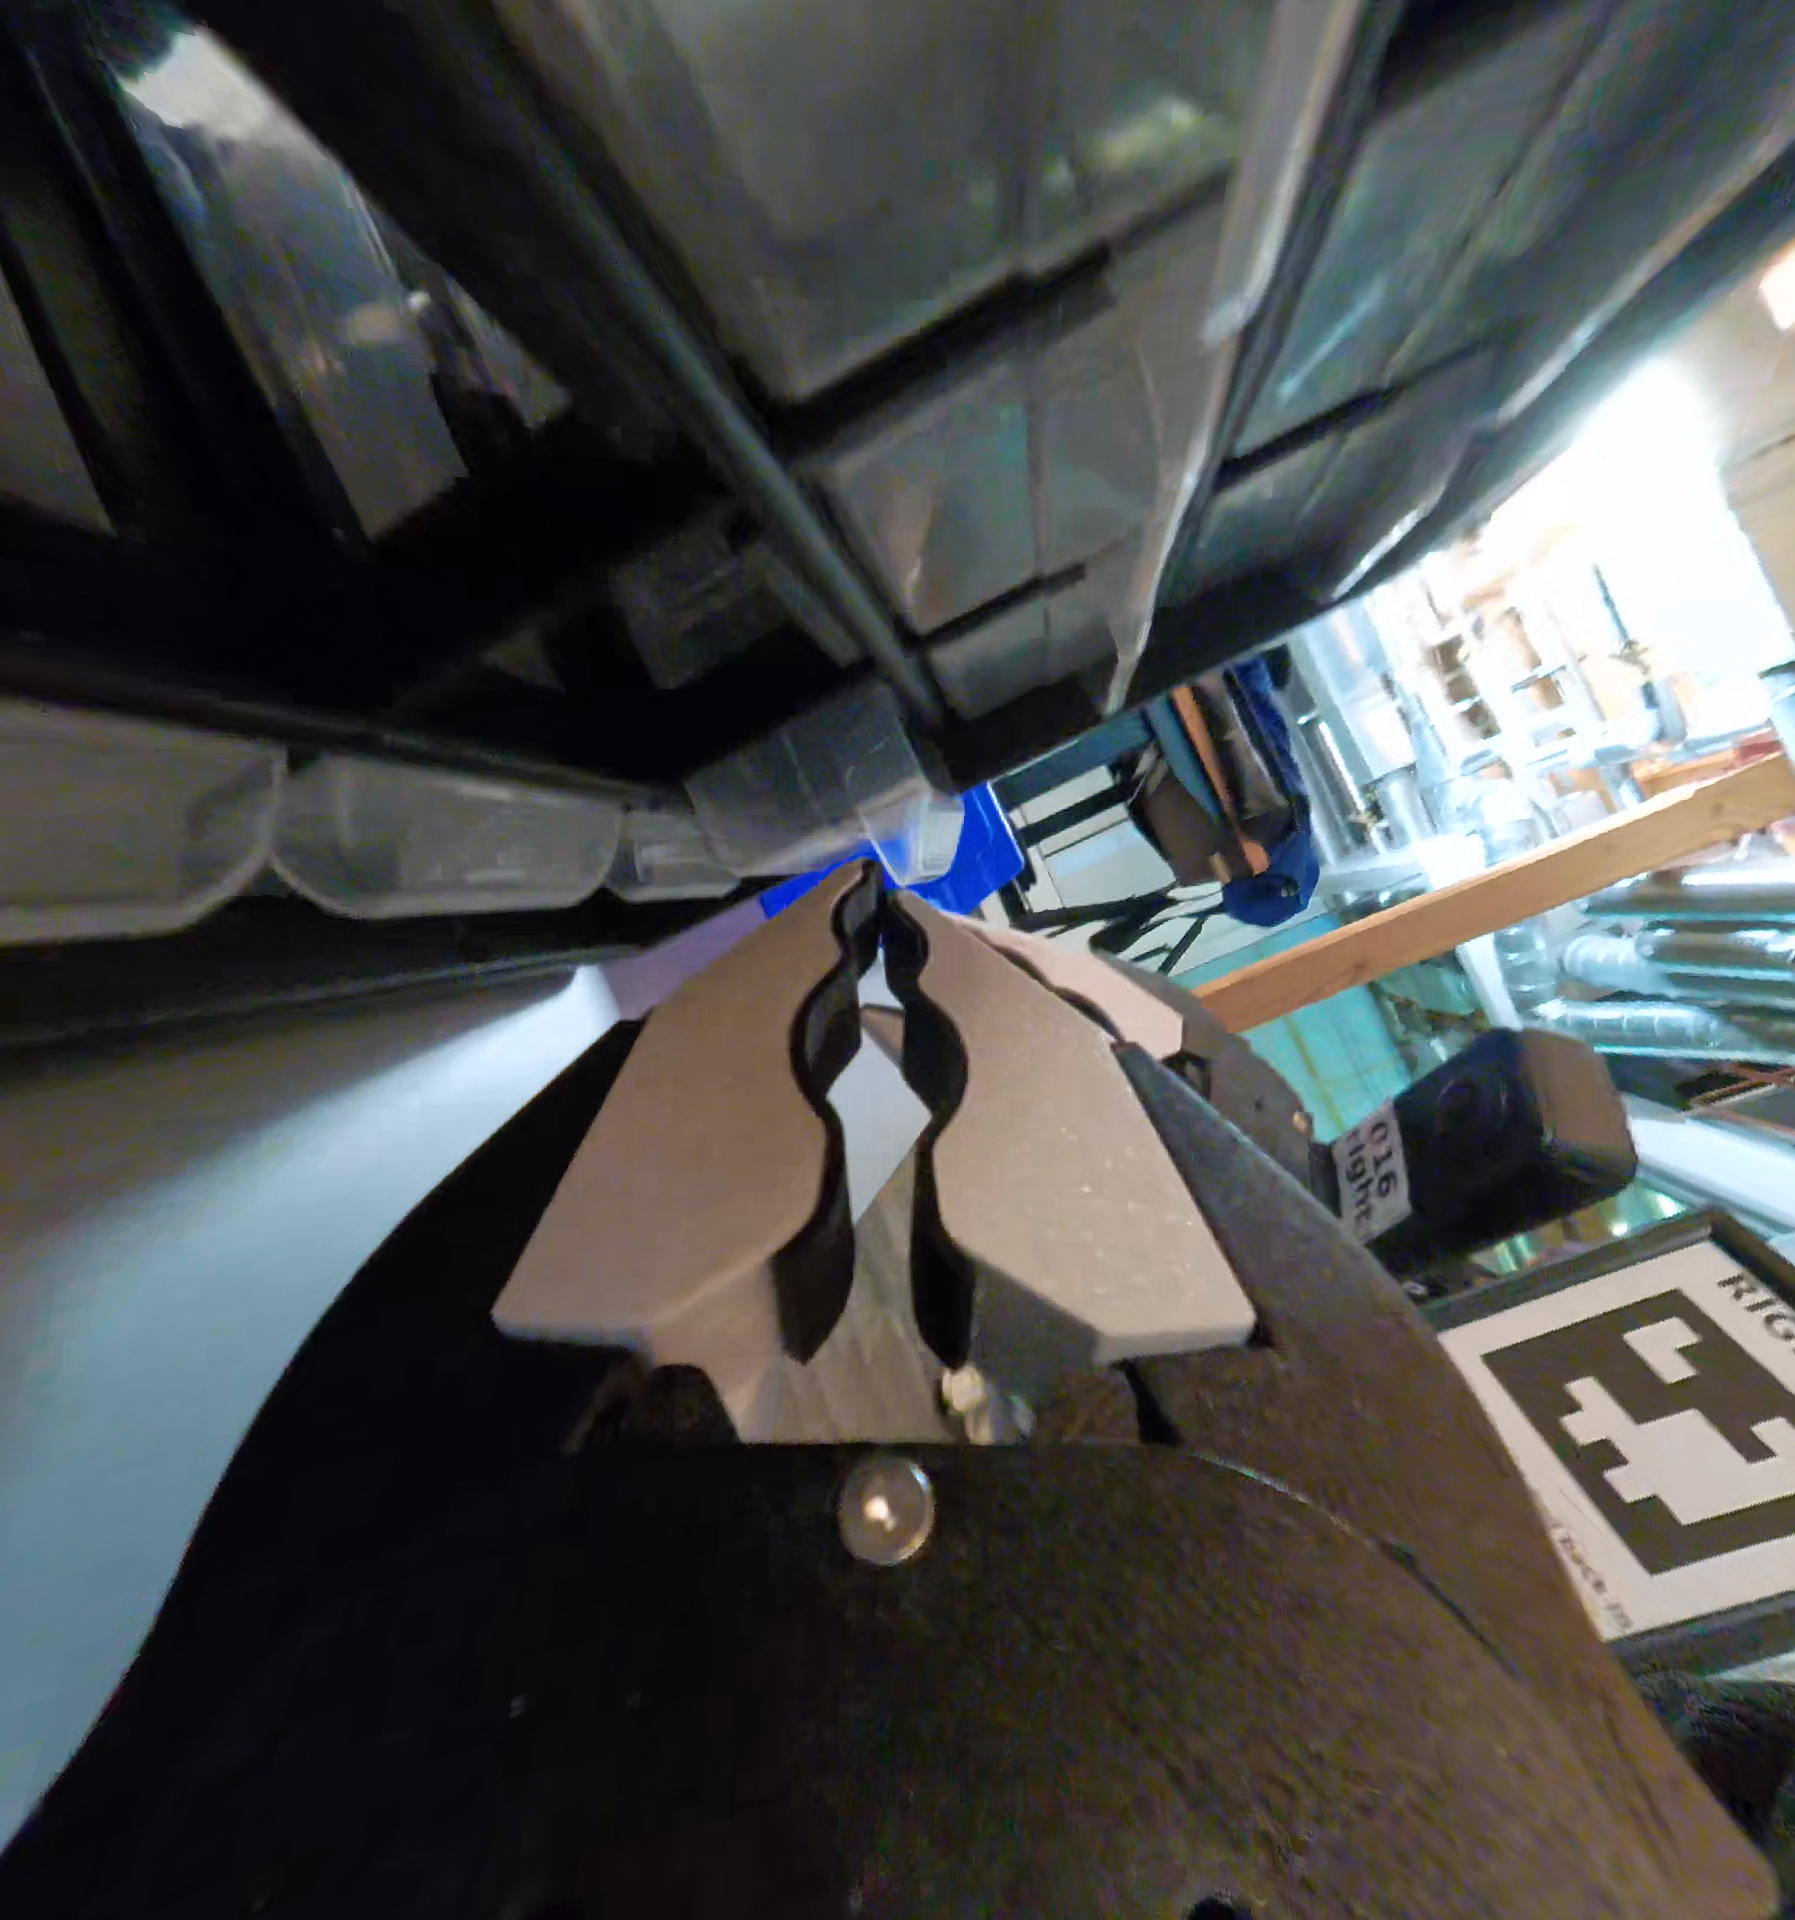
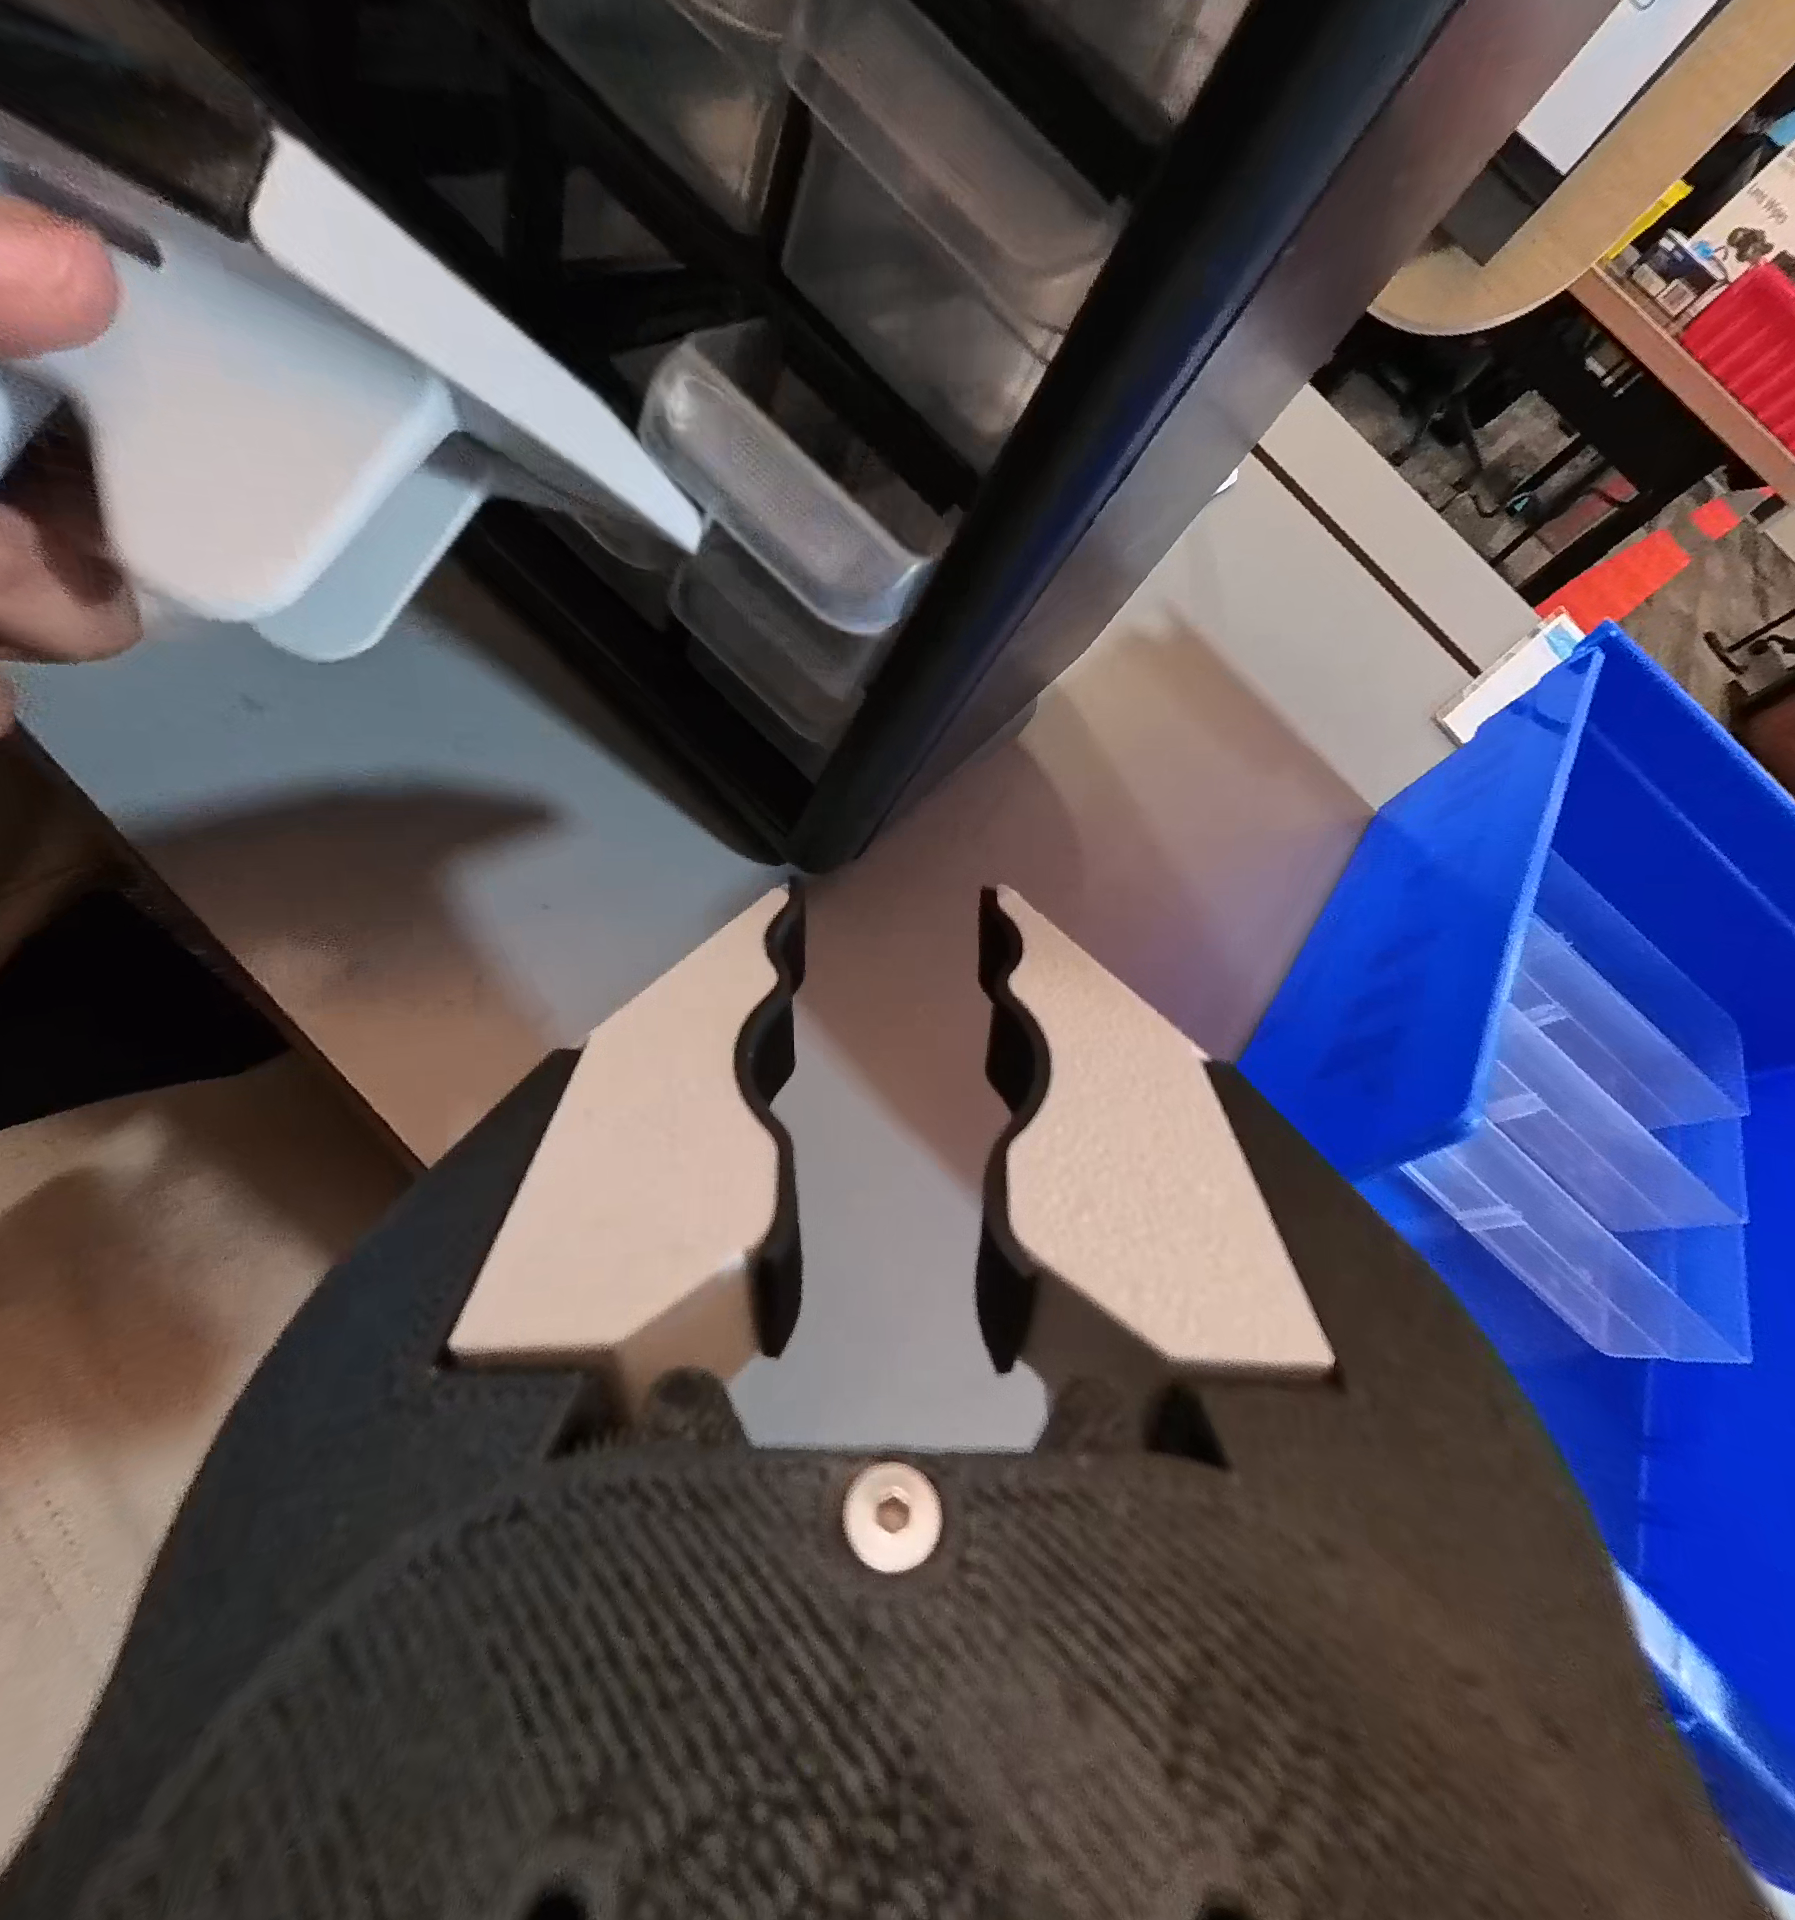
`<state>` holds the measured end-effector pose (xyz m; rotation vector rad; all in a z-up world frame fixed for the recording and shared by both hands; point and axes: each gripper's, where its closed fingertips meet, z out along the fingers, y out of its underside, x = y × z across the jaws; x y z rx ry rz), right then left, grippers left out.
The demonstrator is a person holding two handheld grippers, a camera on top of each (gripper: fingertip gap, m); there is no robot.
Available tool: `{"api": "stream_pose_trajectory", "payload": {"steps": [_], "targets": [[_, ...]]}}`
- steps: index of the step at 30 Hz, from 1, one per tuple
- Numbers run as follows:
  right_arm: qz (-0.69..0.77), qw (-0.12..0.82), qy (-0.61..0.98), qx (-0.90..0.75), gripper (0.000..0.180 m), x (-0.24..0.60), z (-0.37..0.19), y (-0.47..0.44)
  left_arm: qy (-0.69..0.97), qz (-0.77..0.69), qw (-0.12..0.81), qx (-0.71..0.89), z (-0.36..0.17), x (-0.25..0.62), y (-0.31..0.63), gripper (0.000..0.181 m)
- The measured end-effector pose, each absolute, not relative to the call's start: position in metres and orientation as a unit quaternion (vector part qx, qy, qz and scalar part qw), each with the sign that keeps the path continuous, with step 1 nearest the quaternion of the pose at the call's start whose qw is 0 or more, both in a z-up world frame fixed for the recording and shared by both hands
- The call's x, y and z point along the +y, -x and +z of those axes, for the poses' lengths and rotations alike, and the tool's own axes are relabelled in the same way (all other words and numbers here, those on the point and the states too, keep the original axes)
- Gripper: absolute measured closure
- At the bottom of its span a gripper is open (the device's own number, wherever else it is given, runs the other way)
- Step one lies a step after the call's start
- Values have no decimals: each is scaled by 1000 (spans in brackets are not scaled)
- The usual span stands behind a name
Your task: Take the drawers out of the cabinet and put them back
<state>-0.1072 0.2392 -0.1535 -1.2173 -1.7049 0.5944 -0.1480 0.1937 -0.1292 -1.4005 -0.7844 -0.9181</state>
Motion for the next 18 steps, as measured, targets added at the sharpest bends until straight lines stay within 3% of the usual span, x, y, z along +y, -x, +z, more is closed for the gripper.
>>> {"api": "stream_pose_trajectory", "payload": {"steps": [8, 13, 18], "targets": [[240, 522, 423, -701, 155, 222, -131, 110, 618, -405, 601, -305, -126, 181, 126, 181], [212, 556, 377, -710, 147, 207, -123, 113, 628, -406, 596, -292, -127, 162, 136, 181], [172, 592, 323, -718, 148, 194, -118, 119, 723, -265, 617, -159, -128, 122, 149, 171]]}}
